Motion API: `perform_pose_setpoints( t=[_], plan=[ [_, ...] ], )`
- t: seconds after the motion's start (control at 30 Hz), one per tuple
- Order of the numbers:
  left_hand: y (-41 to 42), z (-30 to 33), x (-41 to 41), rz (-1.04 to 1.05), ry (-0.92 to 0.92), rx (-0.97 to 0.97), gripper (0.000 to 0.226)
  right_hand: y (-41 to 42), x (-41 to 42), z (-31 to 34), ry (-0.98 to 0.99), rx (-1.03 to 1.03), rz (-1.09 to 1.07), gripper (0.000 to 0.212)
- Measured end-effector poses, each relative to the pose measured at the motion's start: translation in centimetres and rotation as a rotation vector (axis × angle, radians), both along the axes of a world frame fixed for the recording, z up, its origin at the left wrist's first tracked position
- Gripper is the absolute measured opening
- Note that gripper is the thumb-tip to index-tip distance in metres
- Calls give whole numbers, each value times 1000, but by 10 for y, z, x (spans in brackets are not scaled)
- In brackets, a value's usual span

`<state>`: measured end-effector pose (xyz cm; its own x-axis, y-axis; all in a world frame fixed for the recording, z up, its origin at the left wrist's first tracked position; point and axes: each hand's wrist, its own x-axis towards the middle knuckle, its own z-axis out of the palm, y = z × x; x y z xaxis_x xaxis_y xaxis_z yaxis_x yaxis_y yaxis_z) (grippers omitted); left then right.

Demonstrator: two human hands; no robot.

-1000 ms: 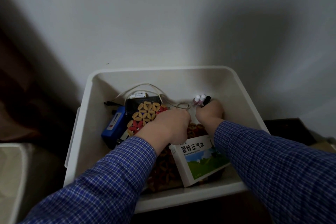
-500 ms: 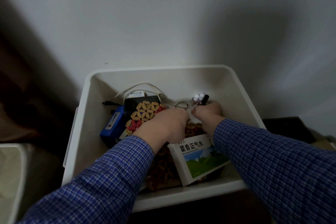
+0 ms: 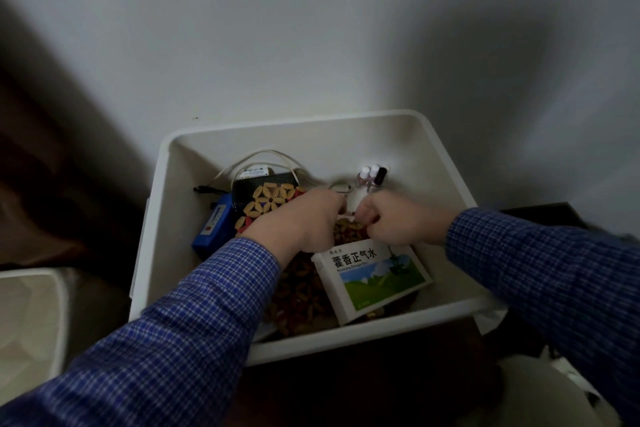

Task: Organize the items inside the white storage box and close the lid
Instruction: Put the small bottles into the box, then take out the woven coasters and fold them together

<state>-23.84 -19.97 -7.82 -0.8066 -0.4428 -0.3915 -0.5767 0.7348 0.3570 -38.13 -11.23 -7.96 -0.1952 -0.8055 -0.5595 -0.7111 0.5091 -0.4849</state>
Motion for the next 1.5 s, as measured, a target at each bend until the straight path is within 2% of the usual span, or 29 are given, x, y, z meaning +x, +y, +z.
perform_pose_setpoints(
  t=[0.07,0.17,0.27,0.47,0.6,0.7,0.77,0.87,1.0,1.07,1.13,1.2,1.33,1.43,1.5],
  plan=[
    [3,3,1,-27,12,-157,51,1,4,0,41,45,53,29],
    [8,15,1,-95,-82,-497,41,-1,4,-2,41,52,54,30],
    [9,23,3,-46,-221,-596,52,-4,-2,-9,101,81,60,33],
    [8,27,11,51,-255,-494,78,-10,-4,-16,148,183,77,29],
    [4,28,23,63,-209,-441,91,-8,-5,-8,91,229,63,58],
    [2,28,34,125,-63,-351,93,-4,-6,1,76,257,108,73],
    [3,27,41,168,20,-320,98,-1,-6,7,88,272,176,68],
    [1,24,49,214,32,-321,109,2,-5,13,154,327,388,48],
    [-8,24,56,226,-96,-272,92,7,-1,16,159,332,460,60],
    [-10,25,57,228,-165,-241,82,8,-2,15,155,324,465,56],
    [-10,25,57,269,-202,-205,83,10,-3,13,143,322,466,55],
    [-9,27,57,311,-199,-179,80,12,-5,13,112,311,442,57],
    [-12,31,58,311,-165,4,45,14,-10,15,55,297,417,62],
    [-17,39,59,283,-139,110,36,15,-12,17,58,309,417,51],
    [-21,47,58,288,-107,163,33,15,-11,19,74,315,426,53]
  ],
)
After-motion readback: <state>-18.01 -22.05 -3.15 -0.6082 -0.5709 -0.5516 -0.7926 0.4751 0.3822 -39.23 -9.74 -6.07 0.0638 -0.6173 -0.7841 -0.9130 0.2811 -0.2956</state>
